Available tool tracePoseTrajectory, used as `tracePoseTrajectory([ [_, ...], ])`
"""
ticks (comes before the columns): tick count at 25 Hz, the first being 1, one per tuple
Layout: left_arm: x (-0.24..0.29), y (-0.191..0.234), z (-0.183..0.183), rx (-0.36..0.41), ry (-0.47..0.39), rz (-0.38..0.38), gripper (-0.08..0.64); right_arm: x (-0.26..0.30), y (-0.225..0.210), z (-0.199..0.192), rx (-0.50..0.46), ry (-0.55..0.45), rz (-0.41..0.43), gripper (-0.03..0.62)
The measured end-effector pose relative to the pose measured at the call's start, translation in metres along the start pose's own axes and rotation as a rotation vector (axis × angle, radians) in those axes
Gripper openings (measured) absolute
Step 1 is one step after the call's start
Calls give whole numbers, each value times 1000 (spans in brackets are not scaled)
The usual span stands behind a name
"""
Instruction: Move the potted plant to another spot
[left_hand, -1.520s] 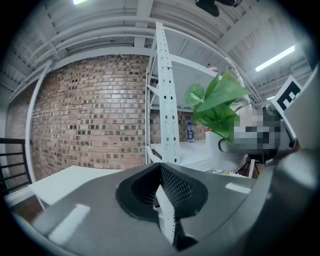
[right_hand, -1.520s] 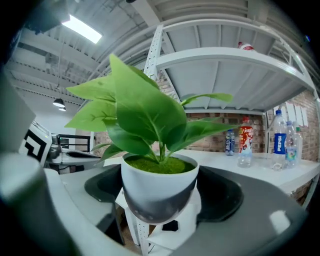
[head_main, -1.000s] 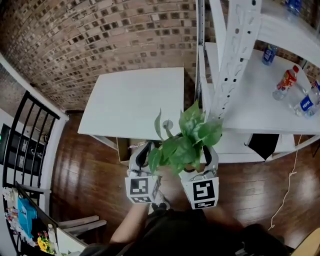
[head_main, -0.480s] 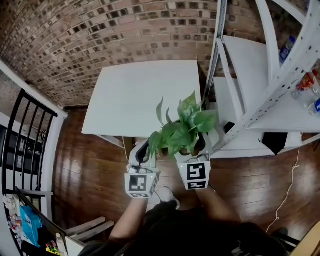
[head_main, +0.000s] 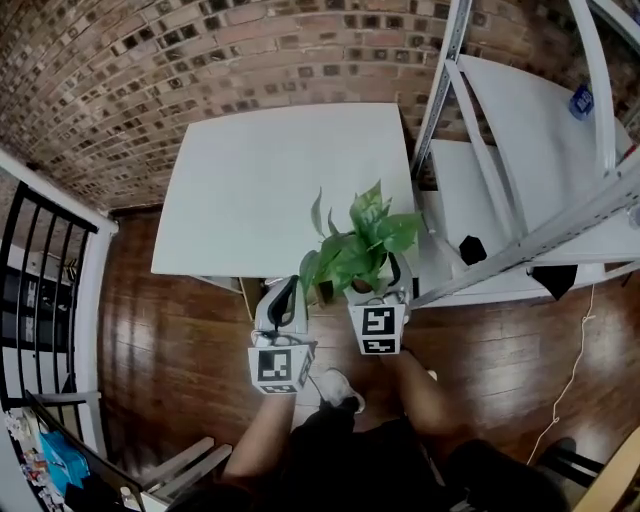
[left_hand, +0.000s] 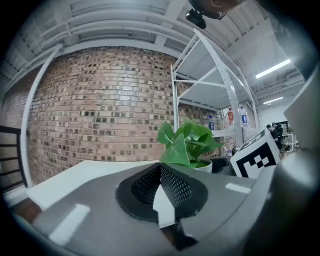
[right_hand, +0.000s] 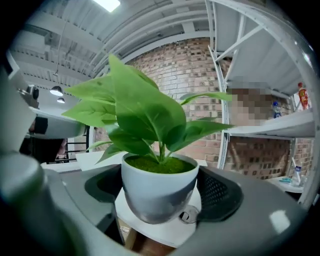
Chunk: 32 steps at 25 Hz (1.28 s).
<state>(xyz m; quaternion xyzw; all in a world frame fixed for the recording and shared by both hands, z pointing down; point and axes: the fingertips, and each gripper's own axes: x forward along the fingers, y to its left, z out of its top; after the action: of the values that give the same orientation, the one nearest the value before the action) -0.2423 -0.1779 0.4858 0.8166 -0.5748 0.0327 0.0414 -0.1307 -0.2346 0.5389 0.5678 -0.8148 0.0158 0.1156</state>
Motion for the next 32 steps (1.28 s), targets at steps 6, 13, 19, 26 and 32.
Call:
tracePoseTrajectory([
  [6, 6, 29, -28, -23, 23, 22, 16, 36, 3, -38, -16, 5, -14, 459],
  [13, 14, 54, -45, -42, 21, 48, 15, 61, 9, -69, -20, 42, -28, 459],
  [19, 20, 58, -50, -44, 40, 43, 15, 68, 12, -79, -16, 32, -27, 459],
  [26, 17, 63, -49, -44, 56, 51, 15, 68, 11, -82, 28, 45, -11, 465],
  [32, 8, 53, -44, -44, 61, 60, 15, 10, 17, -76, 28, 113, -10, 462],
])
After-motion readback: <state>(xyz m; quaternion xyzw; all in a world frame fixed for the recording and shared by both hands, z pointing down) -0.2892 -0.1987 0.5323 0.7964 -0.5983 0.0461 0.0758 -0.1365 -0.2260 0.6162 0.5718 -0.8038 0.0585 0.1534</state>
